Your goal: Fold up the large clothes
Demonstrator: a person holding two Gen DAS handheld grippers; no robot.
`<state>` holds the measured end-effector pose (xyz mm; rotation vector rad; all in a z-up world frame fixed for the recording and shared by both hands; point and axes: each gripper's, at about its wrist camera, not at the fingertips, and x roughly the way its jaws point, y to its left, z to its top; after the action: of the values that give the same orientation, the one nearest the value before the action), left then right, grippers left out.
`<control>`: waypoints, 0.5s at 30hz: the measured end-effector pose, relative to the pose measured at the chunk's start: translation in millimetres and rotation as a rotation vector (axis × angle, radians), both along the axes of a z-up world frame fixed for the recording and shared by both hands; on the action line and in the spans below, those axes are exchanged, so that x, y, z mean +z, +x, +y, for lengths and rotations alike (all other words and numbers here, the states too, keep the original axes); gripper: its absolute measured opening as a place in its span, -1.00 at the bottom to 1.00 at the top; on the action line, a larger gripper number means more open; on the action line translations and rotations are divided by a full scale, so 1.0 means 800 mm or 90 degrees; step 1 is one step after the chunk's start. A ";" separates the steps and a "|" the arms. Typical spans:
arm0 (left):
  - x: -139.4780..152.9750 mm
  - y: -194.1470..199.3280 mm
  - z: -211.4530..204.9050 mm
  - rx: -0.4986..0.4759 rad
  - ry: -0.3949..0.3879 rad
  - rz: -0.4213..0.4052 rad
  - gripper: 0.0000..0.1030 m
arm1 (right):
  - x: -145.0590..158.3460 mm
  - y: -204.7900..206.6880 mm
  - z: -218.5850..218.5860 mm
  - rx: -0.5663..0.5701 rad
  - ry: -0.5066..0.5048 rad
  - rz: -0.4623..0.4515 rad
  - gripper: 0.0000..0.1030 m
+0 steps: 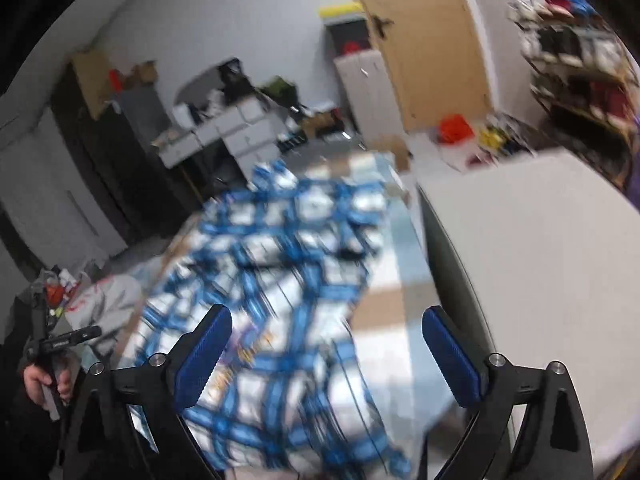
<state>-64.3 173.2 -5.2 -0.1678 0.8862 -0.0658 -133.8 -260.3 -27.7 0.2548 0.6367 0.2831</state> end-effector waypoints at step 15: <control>0.044 0.404 -0.070 -0.106 -0.089 0.042 0.69 | 0.104 0.444 0.143 0.119 0.058 0.069 0.98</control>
<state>258.7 117.5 29.6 -0.2280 0.9610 -0.2793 221.1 -145.6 55.3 0.3010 0.7578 0.4807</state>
